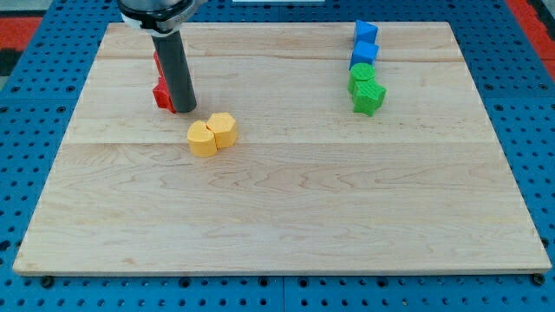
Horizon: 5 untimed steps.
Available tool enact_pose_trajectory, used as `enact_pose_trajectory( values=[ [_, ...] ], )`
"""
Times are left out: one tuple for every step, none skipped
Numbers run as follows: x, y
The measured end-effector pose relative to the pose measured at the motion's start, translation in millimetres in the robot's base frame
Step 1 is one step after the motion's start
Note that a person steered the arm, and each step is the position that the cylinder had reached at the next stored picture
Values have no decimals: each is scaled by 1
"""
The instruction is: Move the yellow hexagon below the red star
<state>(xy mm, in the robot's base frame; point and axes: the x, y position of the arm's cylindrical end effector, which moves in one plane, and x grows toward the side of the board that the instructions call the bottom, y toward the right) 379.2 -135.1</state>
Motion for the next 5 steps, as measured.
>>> enact_pose_trajectory(
  values=[
    [-11,0],
    [-24,-12],
    [-23,-20],
    [-10,24],
    [-1,123]
  ],
)
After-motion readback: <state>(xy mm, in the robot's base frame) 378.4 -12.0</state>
